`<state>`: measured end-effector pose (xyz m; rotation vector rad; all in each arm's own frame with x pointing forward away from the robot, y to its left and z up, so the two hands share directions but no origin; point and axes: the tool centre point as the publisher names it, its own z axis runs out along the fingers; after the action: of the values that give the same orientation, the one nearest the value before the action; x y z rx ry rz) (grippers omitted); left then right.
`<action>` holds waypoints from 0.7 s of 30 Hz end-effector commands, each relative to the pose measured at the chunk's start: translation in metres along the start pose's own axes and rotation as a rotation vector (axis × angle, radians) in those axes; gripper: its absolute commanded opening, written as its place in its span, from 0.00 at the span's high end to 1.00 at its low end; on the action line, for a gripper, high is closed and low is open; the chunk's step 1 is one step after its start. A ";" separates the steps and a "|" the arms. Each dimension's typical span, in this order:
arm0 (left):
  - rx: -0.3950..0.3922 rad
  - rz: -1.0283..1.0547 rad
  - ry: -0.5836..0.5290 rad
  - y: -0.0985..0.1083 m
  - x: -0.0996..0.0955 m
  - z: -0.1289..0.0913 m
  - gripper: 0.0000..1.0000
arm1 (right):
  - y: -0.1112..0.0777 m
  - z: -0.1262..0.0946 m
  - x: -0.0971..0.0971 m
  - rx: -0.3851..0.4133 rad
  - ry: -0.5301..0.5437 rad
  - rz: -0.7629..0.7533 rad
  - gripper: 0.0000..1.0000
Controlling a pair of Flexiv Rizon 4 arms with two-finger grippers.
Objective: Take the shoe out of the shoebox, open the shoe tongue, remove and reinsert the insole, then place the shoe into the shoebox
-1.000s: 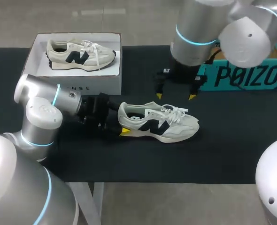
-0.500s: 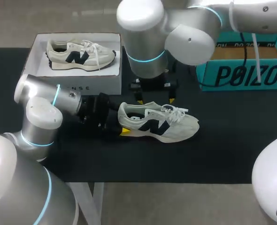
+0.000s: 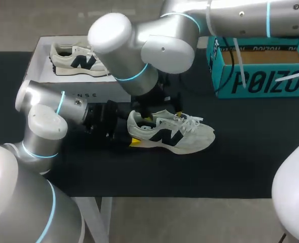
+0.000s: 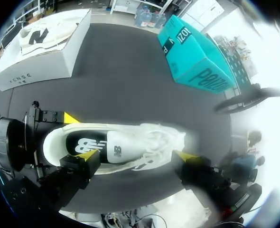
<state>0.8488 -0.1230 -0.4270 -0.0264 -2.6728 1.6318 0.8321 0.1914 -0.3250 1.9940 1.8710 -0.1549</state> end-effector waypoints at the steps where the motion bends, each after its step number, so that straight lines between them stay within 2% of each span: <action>1: -0.003 -0.001 -0.001 -0.001 0.000 0.001 1.00 | 0.002 0.012 0.011 0.016 -0.088 -0.005 0.00; 8: -0.003 -0.001 -0.001 -0.001 0.000 0.001 1.00 | -0.001 0.025 0.016 0.043 -0.101 -0.017 0.00; 12: -0.003 -0.001 -0.001 -0.001 0.000 0.001 1.00 | -0.002 0.028 0.008 0.045 -0.127 0.000 0.00; 13: -0.003 -0.001 -0.001 -0.001 0.000 0.001 1.00 | -0.002 0.027 0.005 0.047 -0.127 0.006 0.05; 16: -0.003 -0.001 -0.001 -0.001 0.000 0.001 1.00 | -0.003 0.027 -0.005 0.053 -0.138 0.026 0.54; 17: -0.003 -0.001 -0.001 -0.001 0.000 0.001 1.00 | -0.004 0.028 -0.008 0.057 -0.138 0.028 0.65; 18: -0.003 -0.001 -0.001 -0.001 0.000 0.001 1.00 | -0.005 0.028 -0.012 0.059 -0.140 0.033 0.91; 19: -0.003 -0.001 -0.001 -0.001 0.000 0.001 1.00 | -0.005 0.028 -0.015 0.064 -0.133 0.033 1.00; 21: -0.003 -0.001 -0.001 -0.001 0.000 0.001 1.00 | -0.006 0.026 -0.022 0.068 -0.109 0.030 1.00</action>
<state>0.8488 -0.1233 -0.4268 -0.0265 -2.6725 1.6321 0.8314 0.1766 -0.3489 1.9943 1.7619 -0.3574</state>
